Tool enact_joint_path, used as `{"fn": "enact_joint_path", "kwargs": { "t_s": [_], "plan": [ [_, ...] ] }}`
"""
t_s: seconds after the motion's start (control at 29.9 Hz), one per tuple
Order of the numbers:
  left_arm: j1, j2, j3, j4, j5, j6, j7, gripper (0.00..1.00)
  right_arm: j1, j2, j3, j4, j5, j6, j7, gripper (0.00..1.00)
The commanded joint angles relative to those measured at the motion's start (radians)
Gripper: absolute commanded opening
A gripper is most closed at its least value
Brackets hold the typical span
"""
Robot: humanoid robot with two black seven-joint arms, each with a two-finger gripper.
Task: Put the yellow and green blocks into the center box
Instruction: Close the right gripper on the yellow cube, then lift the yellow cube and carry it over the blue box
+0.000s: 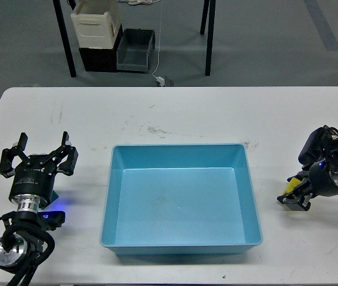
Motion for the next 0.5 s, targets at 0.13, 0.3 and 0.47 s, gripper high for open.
{"fn": "enact_joint_path", "kwargs": {
  "t_s": [0.13,0.3,0.47],
  "plan": [
    [0.0,0.0,0.001,0.0,-0.002,0.0,0.0,1.0,0.057,-0.009,-0.001,0.004,0.0,0.0,0.0,0.26],
    [0.0,0.0,0.001,0.0,-0.002,0.0,0.0,1.0,0.208,-0.013,0.005,0.007,0.034,0.0,0.0,0.26],
    [0.0,0.0,0.0,0.0,0.0,0.003,-0.001,1.0,0.388,-0.003,0.002,0.061,0.117,0.0,0.0,0.26]
  ]
}}
